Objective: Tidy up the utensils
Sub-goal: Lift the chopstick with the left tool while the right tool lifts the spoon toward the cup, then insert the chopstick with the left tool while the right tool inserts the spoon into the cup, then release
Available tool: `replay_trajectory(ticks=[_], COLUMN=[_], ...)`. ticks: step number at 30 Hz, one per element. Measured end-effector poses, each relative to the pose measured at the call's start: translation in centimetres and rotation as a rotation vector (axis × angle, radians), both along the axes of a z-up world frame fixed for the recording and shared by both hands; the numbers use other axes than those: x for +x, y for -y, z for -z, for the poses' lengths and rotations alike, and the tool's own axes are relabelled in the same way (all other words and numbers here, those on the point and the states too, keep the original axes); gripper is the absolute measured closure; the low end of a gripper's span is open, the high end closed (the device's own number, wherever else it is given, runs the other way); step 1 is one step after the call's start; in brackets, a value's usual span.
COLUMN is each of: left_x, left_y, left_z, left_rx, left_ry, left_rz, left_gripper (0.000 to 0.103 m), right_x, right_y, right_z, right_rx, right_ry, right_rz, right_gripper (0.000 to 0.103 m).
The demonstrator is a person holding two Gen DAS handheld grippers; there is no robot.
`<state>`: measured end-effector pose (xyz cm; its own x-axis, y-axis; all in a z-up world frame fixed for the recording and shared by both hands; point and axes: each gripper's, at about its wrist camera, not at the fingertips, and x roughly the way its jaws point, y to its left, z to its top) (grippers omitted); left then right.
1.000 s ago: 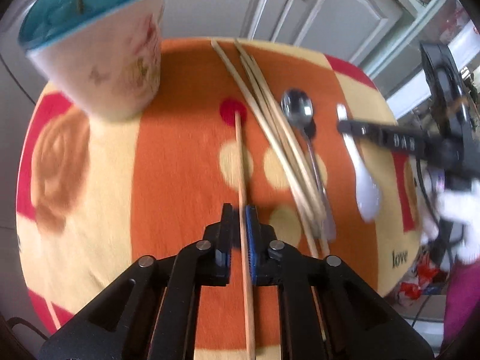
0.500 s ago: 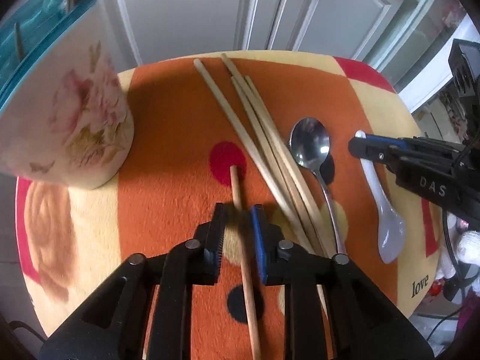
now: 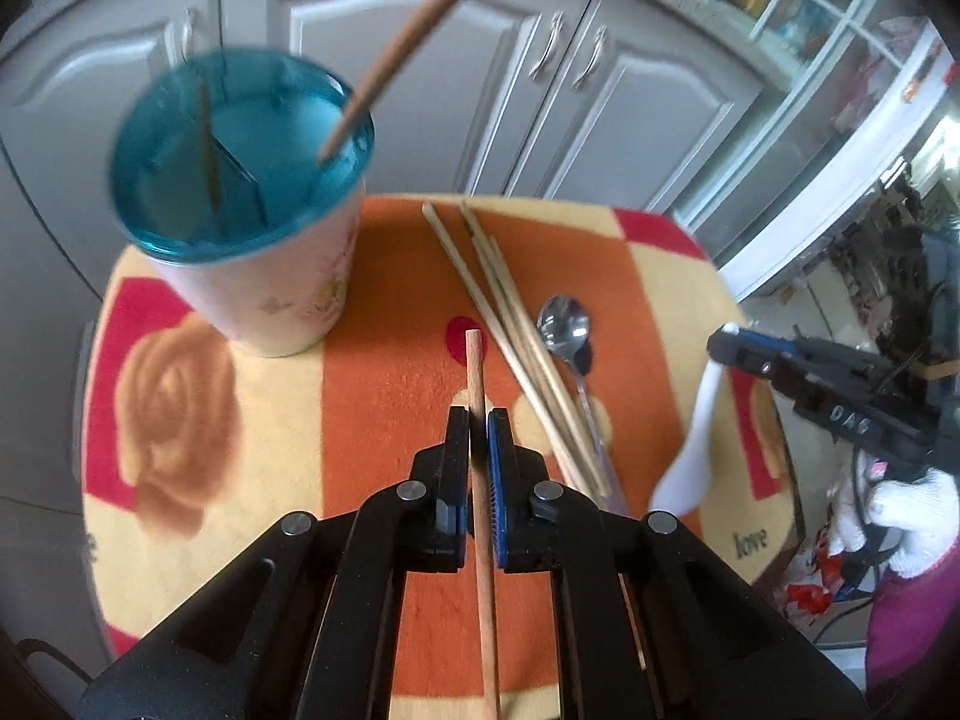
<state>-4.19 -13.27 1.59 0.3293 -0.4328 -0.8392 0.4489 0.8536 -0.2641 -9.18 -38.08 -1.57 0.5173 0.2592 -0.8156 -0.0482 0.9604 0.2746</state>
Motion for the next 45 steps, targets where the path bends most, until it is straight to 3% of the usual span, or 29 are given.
replay_trajectory(ticks=[13, 29, 36, 45], left_x=[-3.1, 1.1, 4.2, 6.9], left_y=[-3.6, -10.6, -11.7, -11.7], left_z=[-7.8, -20.2, -20.5, -19.1], left_rx=[-0.074, -0.102, -0.075, -0.057], left_ry=[0.133, 0.371, 0.390, 0.382], left_rz=[-0.017, -0.169, -0.226, -0.260], left_gripper=[0.099, 0.099, 0.099, 0.099], right_x=[-3.3, -0.4, 3.2, 8.5], right_y=[-2.7, -8.2, -11.7, -14.9], right_z=[-4.1, -15.1, -17.6, -16.1], right_rx=[-0.032, -0.025, -0.048, -0.104], right_ry=[0.093, 0.305, 0.346, 0.294], right_rz=[-0.058, -0.189, -0.233, -0.304], right_gripper=[0.094, 0.096, 0.096, 0.096])
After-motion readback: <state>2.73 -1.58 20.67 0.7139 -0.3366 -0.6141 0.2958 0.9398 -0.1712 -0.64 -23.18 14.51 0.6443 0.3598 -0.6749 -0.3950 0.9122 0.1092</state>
